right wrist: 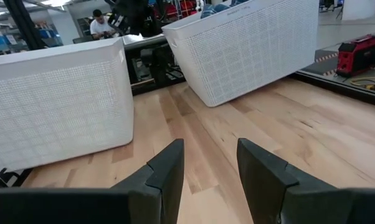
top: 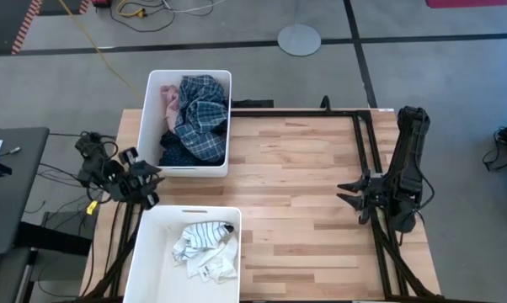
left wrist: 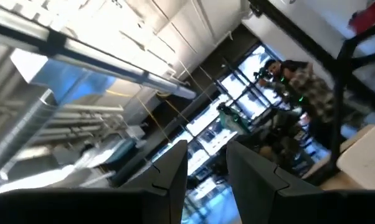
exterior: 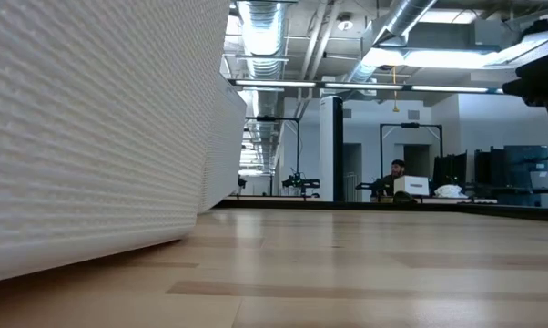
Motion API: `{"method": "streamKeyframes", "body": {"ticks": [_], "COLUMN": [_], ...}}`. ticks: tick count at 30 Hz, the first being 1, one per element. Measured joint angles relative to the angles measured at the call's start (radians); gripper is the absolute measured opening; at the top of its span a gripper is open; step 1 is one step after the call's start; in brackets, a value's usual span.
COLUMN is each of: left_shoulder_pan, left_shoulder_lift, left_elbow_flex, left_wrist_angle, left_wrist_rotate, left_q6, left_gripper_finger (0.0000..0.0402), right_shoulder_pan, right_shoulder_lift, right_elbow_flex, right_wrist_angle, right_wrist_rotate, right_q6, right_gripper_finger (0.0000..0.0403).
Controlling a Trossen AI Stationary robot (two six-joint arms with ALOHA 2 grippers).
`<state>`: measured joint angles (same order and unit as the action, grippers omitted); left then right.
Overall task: Sort clothes
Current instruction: Return to Home Position
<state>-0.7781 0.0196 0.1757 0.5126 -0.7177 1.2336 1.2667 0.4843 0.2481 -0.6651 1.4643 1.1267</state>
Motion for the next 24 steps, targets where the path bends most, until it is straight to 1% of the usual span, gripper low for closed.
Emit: {"method": "streamKeyframes", "body": {"ticks": [3,5,8,11,15,19,24], "left_shoulder_pan": [0.035,0.065,0.098,0.12,0.141,0.151,0.152], "left_shoulder_lift": [0.0,0.0,-0.002,0.002,0.0,0.0,-0.002], "left_elbow_flex": [0.0,0.0,0.003,-0.001,-0.001,0.0,0.008], "left_wrist_angle": [-0.039,-0.09,-0.215,-0.376,-0.483,-0.534,-0.635], "left_wrist_rotate": [-0.019,-0.03,-0.028,-0.02,-0.019,0.024,0.123], "left_q6": [0.09,0.112,0.106,0.131,0.173,0.148,0.146], "left_gripper_finger": [0.0105,0.0105,0.0105,0.0105,0.0105,0.0105,0.0105], "right_shoulder_pan": [-0.003,-0.01,-0.014,-0.014,-0.014,-0.014,-0.014], "right_shoulder_lift": [0.0,0.0,0.0,0.0,0.0,0.0,0.0], "right_elbow_flex": [-0.002,-0.002,-0.002,-0.002,-0.002,-0.002,-0.002], "right_wrist_angle": [0.004,0.013,0.019,0.019,0.019,0.02,0.022], "right_wrist_rotate": [0.0,0.0,0.0,0.001,0.001,0.002,0.002], "right_q6": [0.002,0.002,0.002,0.002,-0.002,-0.002,-0.001], "right_gripper_finger": [0.0164,0.0164,0.0164,0.0164,0.0164,0.0164,0.0164]}}
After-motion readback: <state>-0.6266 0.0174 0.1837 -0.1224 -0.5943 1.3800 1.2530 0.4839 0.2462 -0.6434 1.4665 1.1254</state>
